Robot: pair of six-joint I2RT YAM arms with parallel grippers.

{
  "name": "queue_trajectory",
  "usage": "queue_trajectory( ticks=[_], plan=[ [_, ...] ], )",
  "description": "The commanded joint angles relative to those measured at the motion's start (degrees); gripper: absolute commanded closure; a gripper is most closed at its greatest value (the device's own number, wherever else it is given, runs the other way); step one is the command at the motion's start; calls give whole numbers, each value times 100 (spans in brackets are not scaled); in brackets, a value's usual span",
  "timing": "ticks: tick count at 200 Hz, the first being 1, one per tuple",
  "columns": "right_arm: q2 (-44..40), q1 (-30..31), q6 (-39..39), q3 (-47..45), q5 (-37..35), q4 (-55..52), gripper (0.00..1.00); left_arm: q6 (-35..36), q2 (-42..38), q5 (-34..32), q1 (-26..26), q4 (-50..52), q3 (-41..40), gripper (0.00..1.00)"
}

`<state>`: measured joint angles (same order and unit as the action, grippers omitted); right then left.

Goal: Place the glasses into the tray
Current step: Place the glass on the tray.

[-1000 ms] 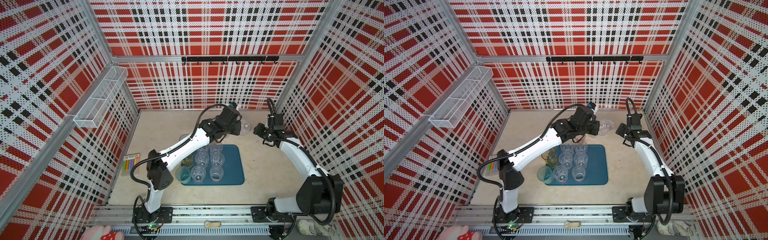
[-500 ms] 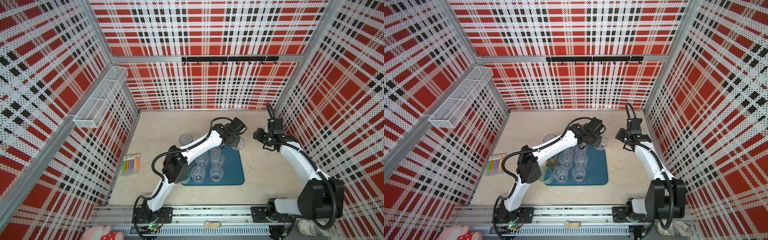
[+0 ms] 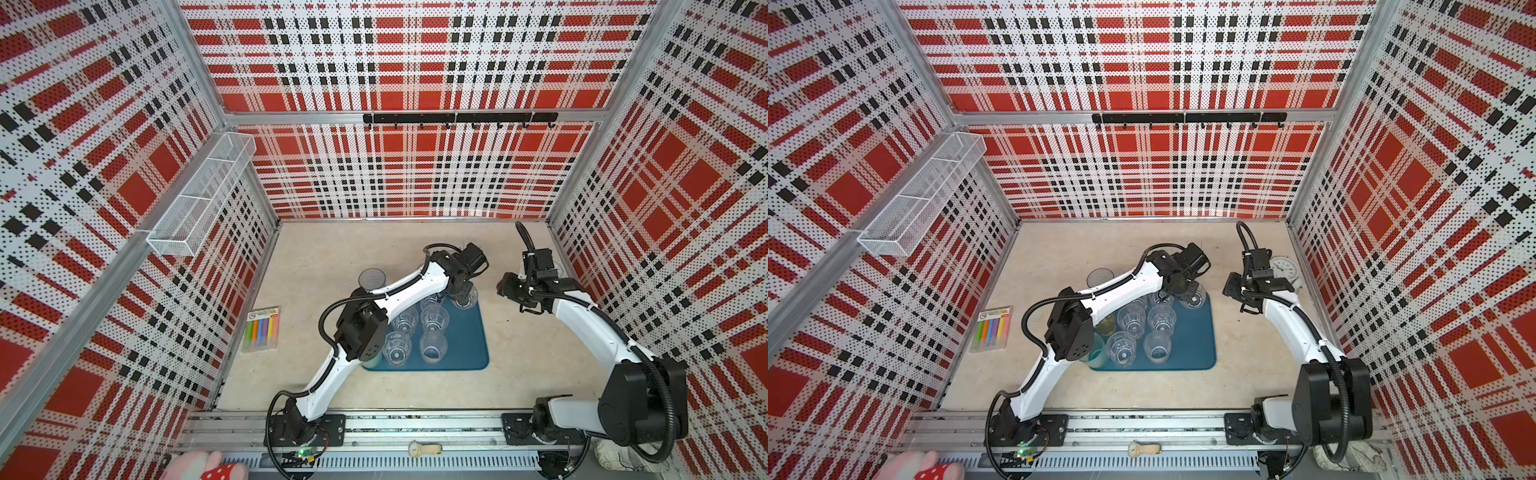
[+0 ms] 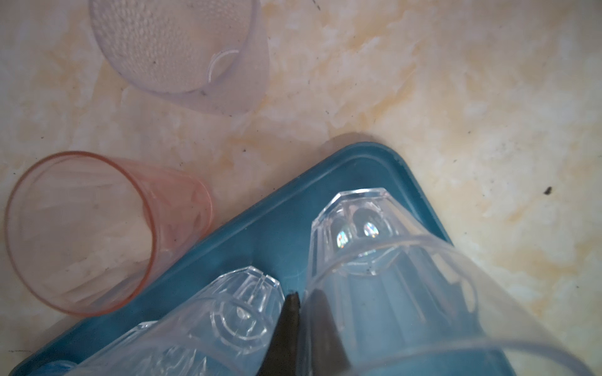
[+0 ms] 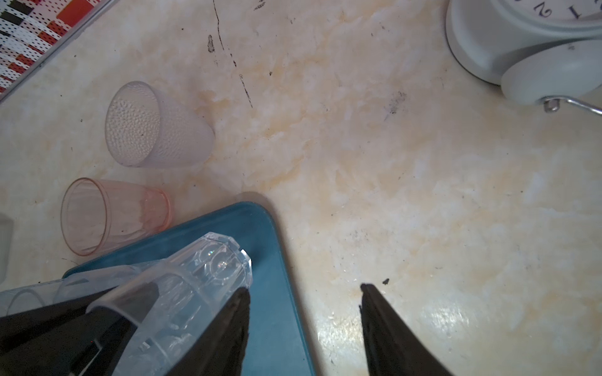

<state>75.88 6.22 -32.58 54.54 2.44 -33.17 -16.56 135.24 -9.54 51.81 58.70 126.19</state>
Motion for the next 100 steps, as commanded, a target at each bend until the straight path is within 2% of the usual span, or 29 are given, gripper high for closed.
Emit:
queue_trajectory(
  ticks=[1,56,100],
  plan=[
    [-152,33,46,-14,33,36,42,107,98,-61,-22,78,261,100],
    [-136,96,41,-69,99,131,42,117,117,-49,-40,81,342,85],
    [-99,209,41,-68,202,162,42,96,-45,73,-19,-77,455,80]
  ],
)
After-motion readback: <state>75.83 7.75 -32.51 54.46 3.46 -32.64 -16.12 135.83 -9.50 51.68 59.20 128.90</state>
